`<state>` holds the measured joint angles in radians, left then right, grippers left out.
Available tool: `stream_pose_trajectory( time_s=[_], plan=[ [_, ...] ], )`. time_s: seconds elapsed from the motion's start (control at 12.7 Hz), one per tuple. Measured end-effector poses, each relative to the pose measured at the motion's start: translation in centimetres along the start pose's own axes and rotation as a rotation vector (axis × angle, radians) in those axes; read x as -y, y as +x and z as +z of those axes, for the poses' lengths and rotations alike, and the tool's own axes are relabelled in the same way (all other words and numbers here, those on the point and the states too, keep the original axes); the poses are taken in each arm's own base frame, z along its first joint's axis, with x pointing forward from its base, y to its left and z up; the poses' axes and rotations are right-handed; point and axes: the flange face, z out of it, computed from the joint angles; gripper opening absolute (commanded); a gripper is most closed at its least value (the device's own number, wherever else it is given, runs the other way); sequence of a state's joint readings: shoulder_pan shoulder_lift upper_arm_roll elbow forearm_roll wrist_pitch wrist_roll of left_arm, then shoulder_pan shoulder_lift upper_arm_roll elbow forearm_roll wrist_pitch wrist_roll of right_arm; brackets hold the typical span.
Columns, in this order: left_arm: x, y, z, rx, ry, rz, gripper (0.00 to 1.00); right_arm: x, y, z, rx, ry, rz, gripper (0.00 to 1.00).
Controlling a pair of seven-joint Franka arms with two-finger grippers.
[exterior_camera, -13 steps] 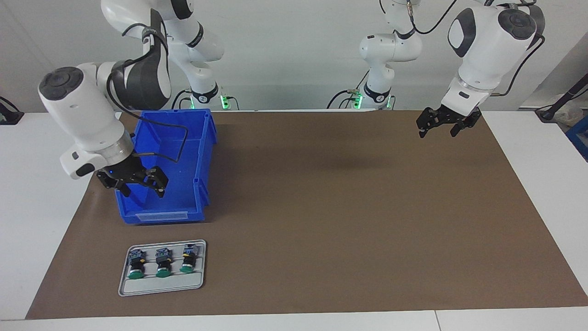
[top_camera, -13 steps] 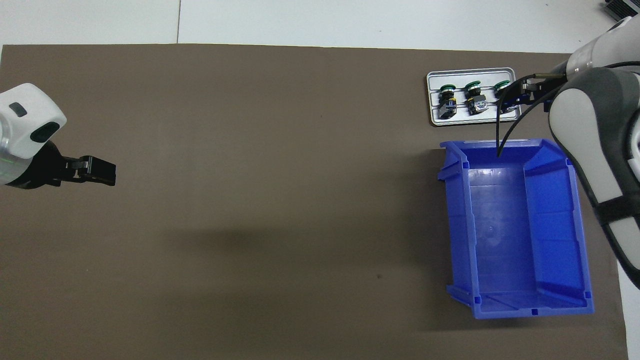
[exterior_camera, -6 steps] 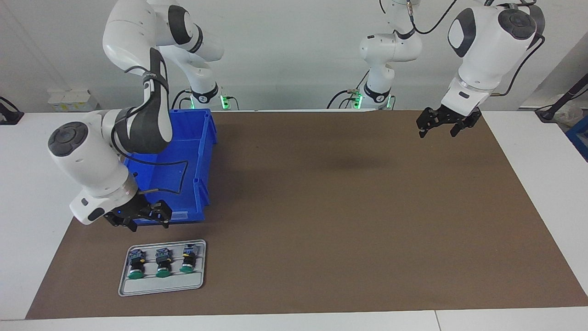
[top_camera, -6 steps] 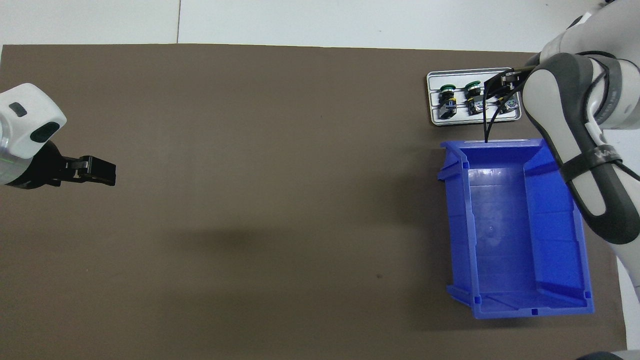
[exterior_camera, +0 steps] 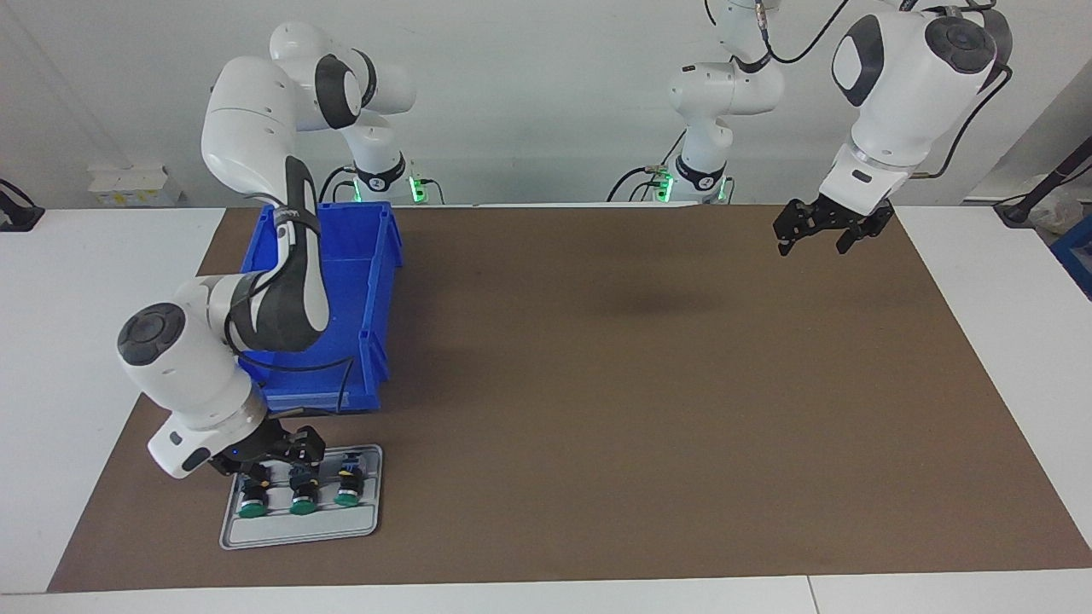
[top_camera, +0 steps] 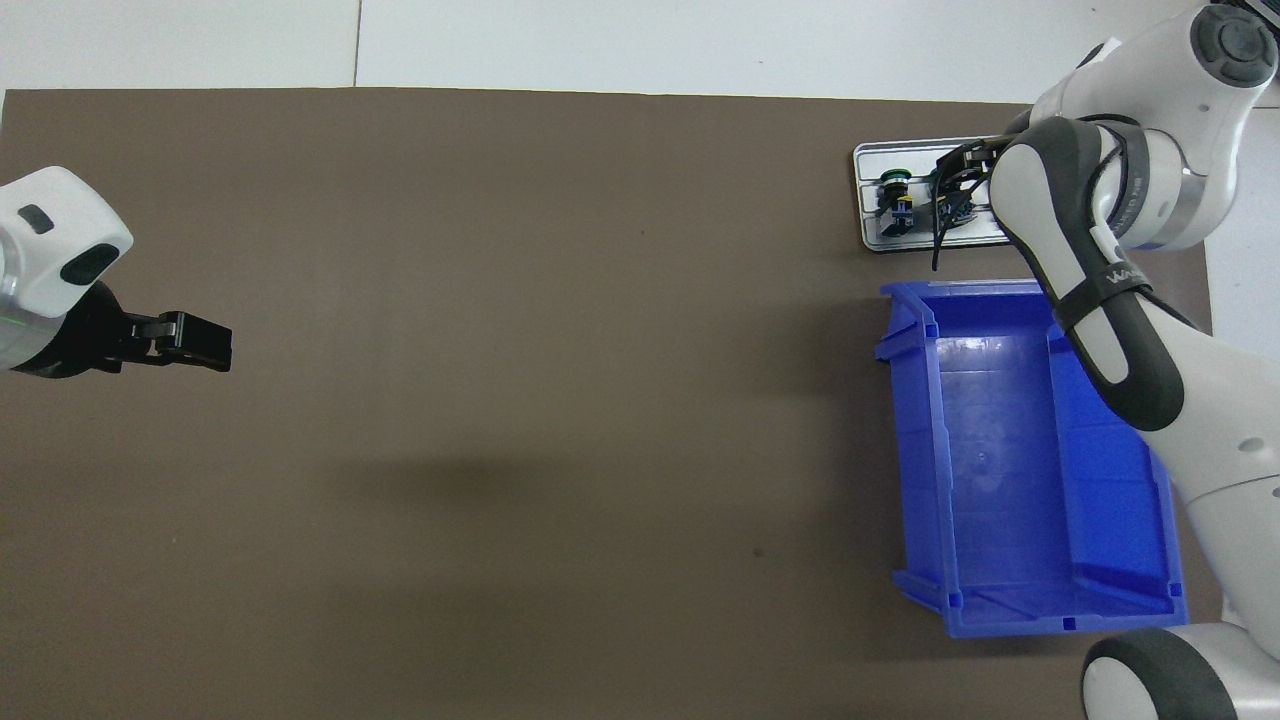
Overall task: Place and press button with both arms
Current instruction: 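Grasp a black-and-green button in the tray with the right gripper, then lift the button and carry it toward the table center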
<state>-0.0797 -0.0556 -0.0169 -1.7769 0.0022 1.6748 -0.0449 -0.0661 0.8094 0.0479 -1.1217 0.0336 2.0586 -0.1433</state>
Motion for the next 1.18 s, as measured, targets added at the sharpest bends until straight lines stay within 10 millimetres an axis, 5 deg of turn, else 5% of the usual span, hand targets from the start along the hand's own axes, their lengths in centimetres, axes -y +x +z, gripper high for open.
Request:
stream_pose_trajectory(
  time_s=[0.47, 0.55, 0.79, 0.87, 1.18],
  plan=[
    [0.0, 0.0, 0.0, 0.0, 0.0, 0.0, 1.0, -0.7, -0.3, 2.6, 0.008, -0.001, -0.02, 0.78],
    [0.0, 0.0, 0.0, 0.0, 0.0, 0.0, 1.0, -0.7, -0.5, 2.9, 0.011, 0.0, -0.026, 0.67],
    [0.0, 0.0, 0.0, 0.0, 0.0, 0.0, 1.0, -0.5, -0.7, 3.3, 0.019, 0.001, -0.036, 0.09],
    [0.0, 0.0, 0.0, 0.0, 0.0, 0.0, 1.0, -0.4, -0.8, 3.6, 0.025, 0.003, -0.037, 0.0],
    [0.0, 0.0, 0.0, 0.0, 0.0, 0.0, 1.0, 0.2, -0.6, 2.2, 0.006, 0.0, -0.039, 0.0]
  ],
)
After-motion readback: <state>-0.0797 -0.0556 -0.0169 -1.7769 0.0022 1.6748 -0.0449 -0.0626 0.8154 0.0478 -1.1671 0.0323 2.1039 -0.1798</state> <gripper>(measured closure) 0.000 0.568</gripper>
